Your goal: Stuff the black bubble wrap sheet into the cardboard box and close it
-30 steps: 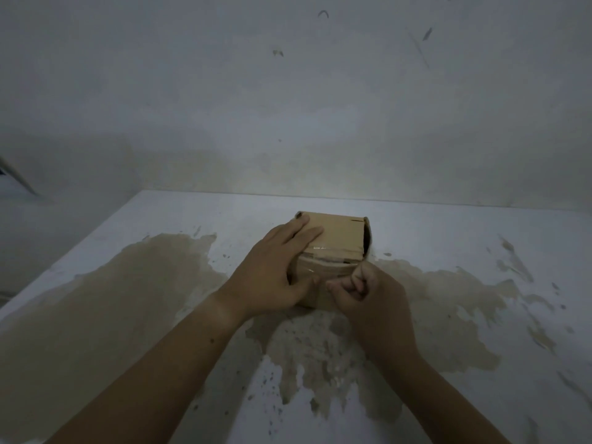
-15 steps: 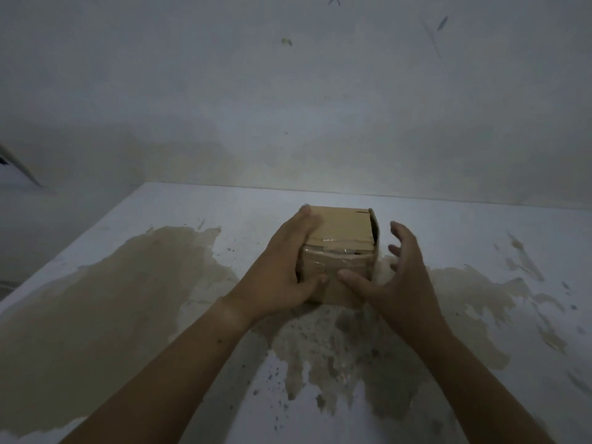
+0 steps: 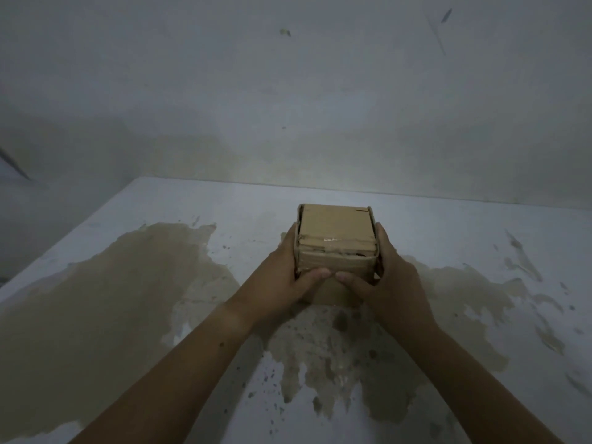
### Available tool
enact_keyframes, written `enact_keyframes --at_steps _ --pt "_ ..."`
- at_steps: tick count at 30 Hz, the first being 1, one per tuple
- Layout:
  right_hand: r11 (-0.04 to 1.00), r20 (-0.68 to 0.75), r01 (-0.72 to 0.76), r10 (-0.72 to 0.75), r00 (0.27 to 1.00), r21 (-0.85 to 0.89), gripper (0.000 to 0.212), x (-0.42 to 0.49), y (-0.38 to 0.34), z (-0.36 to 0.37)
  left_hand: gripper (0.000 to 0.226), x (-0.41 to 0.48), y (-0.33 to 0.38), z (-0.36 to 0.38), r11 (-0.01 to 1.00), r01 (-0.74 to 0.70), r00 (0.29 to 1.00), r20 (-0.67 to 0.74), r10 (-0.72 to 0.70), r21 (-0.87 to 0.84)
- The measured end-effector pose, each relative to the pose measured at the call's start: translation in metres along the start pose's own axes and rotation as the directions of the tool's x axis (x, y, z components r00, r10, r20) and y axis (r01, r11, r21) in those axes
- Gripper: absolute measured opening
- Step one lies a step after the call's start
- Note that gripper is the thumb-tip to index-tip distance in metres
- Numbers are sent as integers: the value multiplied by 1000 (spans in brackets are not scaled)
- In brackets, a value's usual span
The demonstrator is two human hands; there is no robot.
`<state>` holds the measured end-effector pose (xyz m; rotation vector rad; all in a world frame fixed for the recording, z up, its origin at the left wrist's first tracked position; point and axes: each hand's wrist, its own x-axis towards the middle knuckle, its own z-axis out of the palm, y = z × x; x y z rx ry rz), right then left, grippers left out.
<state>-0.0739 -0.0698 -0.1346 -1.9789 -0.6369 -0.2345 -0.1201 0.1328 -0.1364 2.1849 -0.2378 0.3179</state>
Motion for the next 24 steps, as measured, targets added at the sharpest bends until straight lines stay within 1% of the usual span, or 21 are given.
enact_keyframes --at_steps 2,5,8,11,15,18,20,22,23,24 --pt "1000 -17 -14 14 1000 -8 86 0 2 3 65 -1 -1 1 1000 10 1000 -28 -11 -20" --pt "999 -40 -12 10 999 -37 76 3 4 7 58 2 -1 3 999 34 997 -65 -34 -14" --pt "999 -62 -19 17 998 -32 71 13 6 9 57 14 0 2 999 38 997 -68 -38 0" --pt "1000 -64 -21 20 998 -4 67 27 7 6 60 31 0 1 999 51 998 -36 -51 2" --pt "999 -49 -40 41 998 15 71 37 15 4 64 43 -7 2 998 64 998 -16 -65 -26" --pt "994 -11 -103 103 995 28 85 38 20 3 67 42 -9 4 994 89 996 -25 -91 -56" --pt "986 40 -161 159 987 52 91 37 21 0 69 42 -6 4 989 136 991 -11 -137 -61" --pt "969 101 -246 243 965 13 99 33 15 -4 77 38 -2 0 977 197 980 56 -192 -83" --pt "961 122 -277 278 953 -25 99 32 11 -8 84 33 0 -2 968 238 969 83 -231 -83" --pt "954 124 -285 295 947 -95 95 31 4 -14 87 27 7 -5 959 280 957 91 -274 -49"
